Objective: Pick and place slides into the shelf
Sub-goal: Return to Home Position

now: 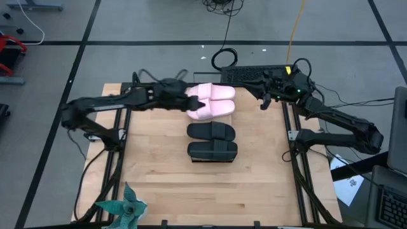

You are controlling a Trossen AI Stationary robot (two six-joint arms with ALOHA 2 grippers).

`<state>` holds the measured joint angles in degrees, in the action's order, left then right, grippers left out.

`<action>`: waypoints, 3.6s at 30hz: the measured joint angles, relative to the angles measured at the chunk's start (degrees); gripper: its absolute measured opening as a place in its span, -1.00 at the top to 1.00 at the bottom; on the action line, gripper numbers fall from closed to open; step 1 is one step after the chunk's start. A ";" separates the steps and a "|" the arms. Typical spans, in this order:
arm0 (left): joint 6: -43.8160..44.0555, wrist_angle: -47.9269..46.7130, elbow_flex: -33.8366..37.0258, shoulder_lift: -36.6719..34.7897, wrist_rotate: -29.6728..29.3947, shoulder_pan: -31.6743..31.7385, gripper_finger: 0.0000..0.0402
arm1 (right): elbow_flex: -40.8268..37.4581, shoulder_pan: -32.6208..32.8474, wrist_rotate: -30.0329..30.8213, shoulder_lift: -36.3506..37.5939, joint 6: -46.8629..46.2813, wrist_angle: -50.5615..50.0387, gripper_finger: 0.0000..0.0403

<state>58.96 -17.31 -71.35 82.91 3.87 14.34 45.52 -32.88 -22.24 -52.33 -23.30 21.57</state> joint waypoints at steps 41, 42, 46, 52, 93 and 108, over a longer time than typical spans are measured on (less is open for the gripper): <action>-31.12 -36.64 1.09 -62.41 -5.28 -11.94 0.38 | -0.02 -8.73 -22.84 29.96 -16.38 -17.18 0.73; -30.74 -36.26 2.29 -63.71 -5.25 -11.62 0.38 | -0.02 -8.66 -22.77 30.91 -16.44 -18.22 0.73; -28.65 -31.12 11.62 -69.37 -3.81 -9.06 0.38 | -0.99 -8.03 -21.26 33.90 -16.71 -19.19 0.73; -24.03 -10.27 32.69 -77.82 6.17 -5.65 0.38 | -7.81 -5.89 -16.48 37.29 -16.43 -14.78 0.73; -31.76 12.39 58.15 -82.51 -21.56 -34.32 0.38 | -26.27 23.89 7.02 29.93 -1.88 -3.33 0.73; -33.03 10.50 62.23 -81.33 -9.51 -24.48 0.38 | -31.81 23.86 -1.79 29.42 2.61 -1.66 0.73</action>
<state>25.93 -6.81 -9.13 1.58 -5.64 -10.14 13.70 -9.02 -24.03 -22.91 -20.69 19.91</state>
